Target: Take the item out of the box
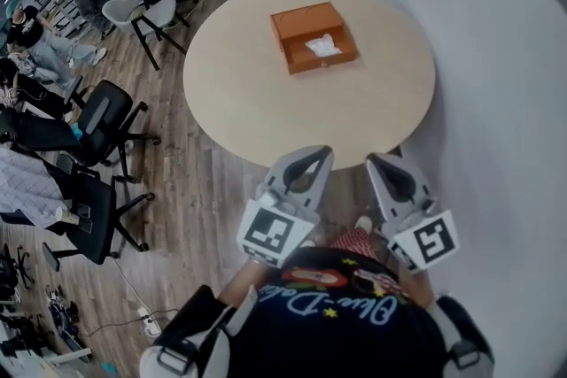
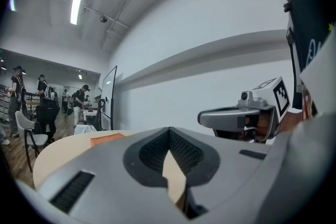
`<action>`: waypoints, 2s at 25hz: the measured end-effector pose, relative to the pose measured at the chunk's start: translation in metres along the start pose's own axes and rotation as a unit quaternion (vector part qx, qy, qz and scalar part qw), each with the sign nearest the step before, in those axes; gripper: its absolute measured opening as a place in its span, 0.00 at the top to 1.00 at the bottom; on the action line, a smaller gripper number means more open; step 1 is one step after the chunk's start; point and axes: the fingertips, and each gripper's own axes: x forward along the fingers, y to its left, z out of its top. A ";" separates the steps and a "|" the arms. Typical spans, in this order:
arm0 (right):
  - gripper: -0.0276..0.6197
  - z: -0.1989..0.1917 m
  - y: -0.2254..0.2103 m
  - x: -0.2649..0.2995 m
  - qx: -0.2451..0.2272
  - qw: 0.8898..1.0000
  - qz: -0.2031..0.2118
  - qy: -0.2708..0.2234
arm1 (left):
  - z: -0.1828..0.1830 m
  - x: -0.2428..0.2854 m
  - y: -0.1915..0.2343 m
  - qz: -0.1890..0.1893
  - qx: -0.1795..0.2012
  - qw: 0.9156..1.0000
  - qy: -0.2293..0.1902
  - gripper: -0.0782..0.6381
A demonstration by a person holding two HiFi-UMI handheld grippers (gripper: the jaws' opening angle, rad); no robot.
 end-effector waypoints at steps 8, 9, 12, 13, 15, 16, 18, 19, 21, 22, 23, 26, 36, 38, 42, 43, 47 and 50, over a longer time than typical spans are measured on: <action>0.96 -0.004 -0.037 0.007 0.001 1.000 0.029 -0.002 | 0.004 0.037 0.001 0.022 0.003 1.000 0.004 0.91; 0.96 -0.003 -0.043 0.007 0.002 1.000 0.031 -0.003 | 0.004 0.041 0.002 0.025 0.003 1.000 0.006 0.91; 0.96 -0.002 -0.057 0.010 0.000 0.999 0.039 -0.006 | 0.006 0.054 0.002 0.031 0.004 0.999 0.008 0.91; 0.96 -0.001 -0.061 0.010 0.000 0.999 0.042 -0.006 | 0.007 0.058 0.002 0.033 0.004 0.999 0.008 0.91; 0.96 0.001 -0.068 0.011 0.002 0.999 0.047 -0.006 | 0.009 0.065 0.001 0.038 0.003 0.999 0.008 0.91; 0.96 0.002 -0.072 0.011 0.003 0.999 0.051 -0.007 | 0.010 0.069 0.001 0.041 0.003 0.999 0.008 0.91; 0.96 0.001 -0.079 0.011 0.002 0.998 0.058 -0.006 | 0.011 0.075 0.001 0.050 0.002 0.999 0.010 0.91; 0.96 0.000 -0.082 0.011 0.001 0.998 0.062 -0.005 | 0.012 0.077 0.001 0.054 0.002 0.998 0.010 0.91; 0.96 -0.003 -0.088 0.011 -0.002 0.998 0.069 0.000 | 0.012 0.080 0.000 0.063 0.002 0.998 0.013 0.91; 0.96 -0.004 -0.091 0.011 -0.002 0.997 0.073 0.000 | 0.012 0.082 0.000 0.067 0.001 0.998 0.015 0.91; 0.96 -0.004 -0.093 0.011 0.000 0.997 0.078 0.000 | 0.012 0.084 0.000 0.071 0.000 0.997 0.016 0.91; 0.96 -0.003 -0.098 0.013 0.004 0.996 0.092 -0.006 | 0.011 0.089 0.000 0.083 0.000 0.996 0.019 0.91; 0.96 -0.006 -0.113 0.007 0.018 0.991 0.130 -0.015 | 0.010 0.098 -0.010 0.123 0.000 0.992 0.028 0.91; 0.96 -0.007 -0.117 0.003 0.017 0.990 0.140 -0.015 | 0.010 0.103 -0.014 0.132 0.001 0.991 0.030 0.91; 0.96 -0.010 -0.130 -0.005 0.013 0.988 0.151 -0.012 | 0.011 0.113 -0.024 0.141 0.003 0.990 0.030 0.91; 0.96 -0.011 -0.132 -0.006 0.013 0.988 0.153 -0.012 | 0.010 0.115 -0.026 0.143 0.002 0.989 0.031 0.91; 0.96 -0.013 -0.141 -0.012 0.019 0.987 0.158 -0.013 | 0.008 0.122 -0.035 0.149 0.005 0.988 0.037 0.91; 0.96 -0.014 -0.142 -0.013 0.019 0.986 0.167 -0.016 | 0.009 0.121 -0.038 0.155 0.015 0.987 0.040 0.91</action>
